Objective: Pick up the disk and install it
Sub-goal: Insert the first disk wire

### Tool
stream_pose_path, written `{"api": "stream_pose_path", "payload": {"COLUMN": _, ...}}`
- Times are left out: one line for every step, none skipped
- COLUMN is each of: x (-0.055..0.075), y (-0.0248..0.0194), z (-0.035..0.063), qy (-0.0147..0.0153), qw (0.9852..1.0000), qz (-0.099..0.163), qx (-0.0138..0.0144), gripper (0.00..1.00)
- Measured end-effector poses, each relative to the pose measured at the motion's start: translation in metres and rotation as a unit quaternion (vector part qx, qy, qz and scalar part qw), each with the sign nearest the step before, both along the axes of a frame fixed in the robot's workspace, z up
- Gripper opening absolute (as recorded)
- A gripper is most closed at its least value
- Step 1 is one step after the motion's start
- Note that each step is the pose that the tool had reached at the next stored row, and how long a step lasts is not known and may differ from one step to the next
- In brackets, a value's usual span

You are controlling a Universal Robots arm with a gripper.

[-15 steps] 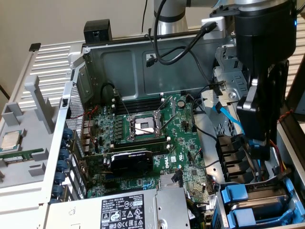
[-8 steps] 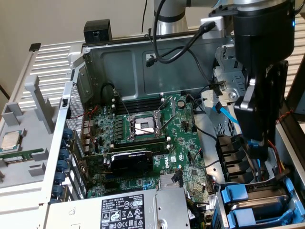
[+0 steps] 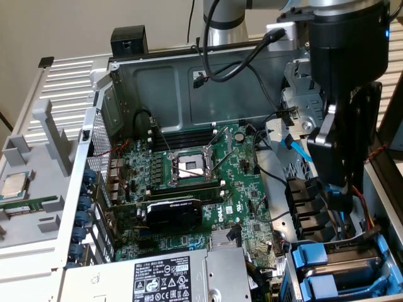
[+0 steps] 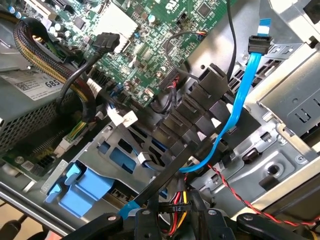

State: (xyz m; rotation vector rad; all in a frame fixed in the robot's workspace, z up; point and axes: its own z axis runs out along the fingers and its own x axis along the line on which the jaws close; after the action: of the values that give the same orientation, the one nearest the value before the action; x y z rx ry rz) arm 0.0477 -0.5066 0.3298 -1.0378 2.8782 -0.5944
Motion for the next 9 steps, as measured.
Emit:
{"api": "stream_pose_path", "payload": {"x": 0.0008, "y": 0.0000, "z": -0.0001, "qy": 0.0000, "qw": 1.0000, "qz": -0.001, "qx": 0.0001, "gripper": 0.35}}
{"api": "stream_pose_path", "payload": {"x": 0.0022, "y": 0.0000, "z": -0.0002, "qy": 0.0000, "qw": 1.0000, "qz": -0.002, "qx": 0.0002, "gripper": 0.35}}
{"api": "stream_pose_path", "payload": {"x": 0.0040, "y": 0.0000, "z": -0.0003, "qy": 0.0000, "qw": 1.0000, "qz": -0.002, "qx": 0.0002, "gripper": 0.35}}
{"api": "stream_pose_path", "payload": {"x": 0.0059, "y": 0.0001, "z": -0.0003, "qy": 0.0000, "qw": 1.0000, "qz": -0.002, "qx": 0.0002, "gripper": 0.35}}
{"api": "stream_pose_path", "payload": {"x": 0.0067, "y": 0.0001, "z": -0.0003, "qy": -0.0001, "qw": 1.0000, "qz": -0.002, "qx": 0.0002, "gripper": 0.35}}
{"api": "stream_pose_path", "payload": {"x": 0.0068, "y": 0.0001, "z": -0.0003, "qy": 0.0000, "qw": 1.0000, "qz": -0.002, "qx": 0.0002, "gripper": 0.35}}
{"api": "stream_pose_path", "payload": {"x": 0.0068, "y": 0.0001, "z": -0.0003, "qy": 0.0000, "qw": 1.0000, "qz": -0.002, "qx": 0.0001, "gripper": 0.35}}
{"api": "stream_pose_path", "payload": {"x": 0.0068, "y": 0.0001, "z": -0.0003, "qy": 0.0000, "qw": 1.0000, "qz": -0.002, "qx": 0.0001, "gripper": 0.35}}
{"api": "stream_pose_path", "payload": {"x": 0.0068, "y": 0.0000, "z": -0.0003, "qy": 0.0000, "qw": 1.0000, "qz": -0.002, "qx": 0.0001, "gripper": 0.35}}
